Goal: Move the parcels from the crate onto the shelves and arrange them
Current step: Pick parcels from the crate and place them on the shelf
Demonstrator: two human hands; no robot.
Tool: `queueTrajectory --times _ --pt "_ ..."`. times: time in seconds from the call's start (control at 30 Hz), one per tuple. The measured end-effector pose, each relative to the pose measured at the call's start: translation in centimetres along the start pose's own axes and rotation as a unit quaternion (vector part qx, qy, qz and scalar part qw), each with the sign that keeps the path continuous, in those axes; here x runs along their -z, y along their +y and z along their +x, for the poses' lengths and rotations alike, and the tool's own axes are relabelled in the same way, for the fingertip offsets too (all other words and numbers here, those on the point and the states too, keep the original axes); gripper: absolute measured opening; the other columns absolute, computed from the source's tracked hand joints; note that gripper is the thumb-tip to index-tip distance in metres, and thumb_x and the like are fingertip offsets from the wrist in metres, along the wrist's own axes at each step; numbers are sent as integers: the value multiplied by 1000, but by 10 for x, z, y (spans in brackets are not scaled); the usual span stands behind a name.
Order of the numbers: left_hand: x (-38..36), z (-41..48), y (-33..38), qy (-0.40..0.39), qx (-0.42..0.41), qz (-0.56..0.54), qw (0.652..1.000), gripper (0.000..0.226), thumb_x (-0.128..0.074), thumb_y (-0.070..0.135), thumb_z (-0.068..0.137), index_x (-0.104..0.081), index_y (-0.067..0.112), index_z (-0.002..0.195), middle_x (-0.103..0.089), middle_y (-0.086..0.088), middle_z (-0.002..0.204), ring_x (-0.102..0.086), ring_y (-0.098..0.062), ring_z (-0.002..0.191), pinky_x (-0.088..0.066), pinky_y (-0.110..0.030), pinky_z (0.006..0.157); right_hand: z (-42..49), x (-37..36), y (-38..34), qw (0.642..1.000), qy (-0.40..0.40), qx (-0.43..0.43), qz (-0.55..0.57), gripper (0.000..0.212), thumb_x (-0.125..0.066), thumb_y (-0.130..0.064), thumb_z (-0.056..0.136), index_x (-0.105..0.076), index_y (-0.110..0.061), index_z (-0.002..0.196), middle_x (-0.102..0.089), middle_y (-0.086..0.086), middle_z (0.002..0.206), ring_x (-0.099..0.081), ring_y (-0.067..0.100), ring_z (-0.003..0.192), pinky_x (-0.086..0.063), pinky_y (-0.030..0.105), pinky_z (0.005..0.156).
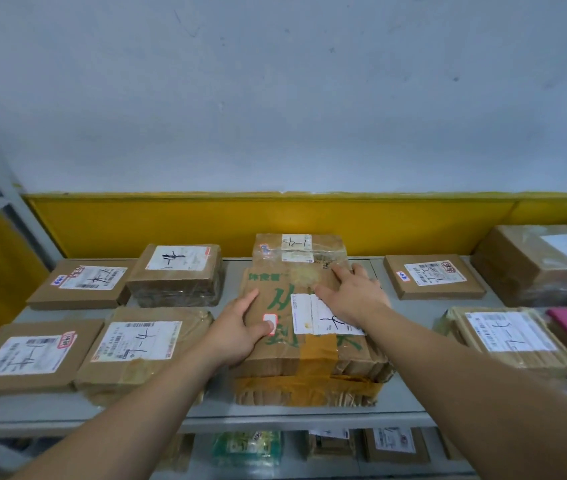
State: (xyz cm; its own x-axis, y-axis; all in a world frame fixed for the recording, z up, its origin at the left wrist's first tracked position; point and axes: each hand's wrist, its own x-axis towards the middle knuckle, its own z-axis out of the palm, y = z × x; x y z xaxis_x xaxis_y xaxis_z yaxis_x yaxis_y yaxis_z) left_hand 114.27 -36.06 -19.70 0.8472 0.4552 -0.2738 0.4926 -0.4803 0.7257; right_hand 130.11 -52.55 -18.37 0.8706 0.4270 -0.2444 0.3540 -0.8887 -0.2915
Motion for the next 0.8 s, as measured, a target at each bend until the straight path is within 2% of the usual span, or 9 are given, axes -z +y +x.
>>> queueTrajectory --times 0.1,0.17,0.27,0.33,0.43,0.57,0.7,0.8 --pt "0 3 -1 -5 -9 8 1000 79 -63 47 88 -20 34 153 -29 1 155 -42 -21 131 -36 -37 110 1 1 -1 1000 6 -1 4 76 -37 -70 92 -17 -35 156 -16 4 163 -24 40 144 -34 50 112" --pt "0 5 1 -8 -16 44 999 77 -58 51 90 -18 33 153 -19 0 158 -37 -22 136 -33 -36 112 4 4 -3 1000 -8 -6 -5 78 -38 -71 91 -18 -35 156 -17 4 162 -23 40 144 -33 51 113" --pt "4 14 11 -2 -17 140 990 78 -50 58 91 -12 32 154 6 0 162 -10 -26 148 -19 -43 118 17 11 -6 999 -21 -6 -25 80 -39 -71 88 -26 -30 155 -27 7 159 -28 37 143 -33 51 113" --pt "2 24 21 10 -22 206 978 78 -44 62 91 -9 32 154 12 -1 162 7 -26 149 -9 -51 119 29 18 -8 999 -18 9 -33 78 -35 -71 88 -33 -26 152 -35 8 156 -31 35 141 -34 50 112" --pt "-7 43 35 14 -26 276 961 77 -36 68 91 -8 34 153 9 0 163 12 -29 148 -2 -58 117 52 28 -8 998 -11 46 -53 70 -35 -64 97 -37 -19 151 -40 13 152 -36 33 139 -32 46 113" --pt "-19 69 53 28 -5 304 952 76 -29 71 90 -11 34 153 1 2 163 10 -29 149 4 -65 113 95 33 -5 998 -18 60 -11 73 -43 -64 94 -37 -19 151 -37 14 155 -37 35 139 -36 43 110" --pt "-30 79 59 63 22 315 947 73 -23 72 89 -13 36 152 -2 5 163 9 -24 149 4 -61 116 136 35 -5 993 -39 102 -44 68 -40 -58 100 -34 -15 152 -35 12 158 -33 32 142 -31 39 112" --pt "-32 79 55 71 30 316 946 71 -23 70 89 -11 39 152 -1 8 163 9 -20 149 0 -57 118 167 32 -7 988 -52 123 -74 66 -39 -59 100 -40 -13 147 -42 14 151 -39 33 136 -35 40 108"
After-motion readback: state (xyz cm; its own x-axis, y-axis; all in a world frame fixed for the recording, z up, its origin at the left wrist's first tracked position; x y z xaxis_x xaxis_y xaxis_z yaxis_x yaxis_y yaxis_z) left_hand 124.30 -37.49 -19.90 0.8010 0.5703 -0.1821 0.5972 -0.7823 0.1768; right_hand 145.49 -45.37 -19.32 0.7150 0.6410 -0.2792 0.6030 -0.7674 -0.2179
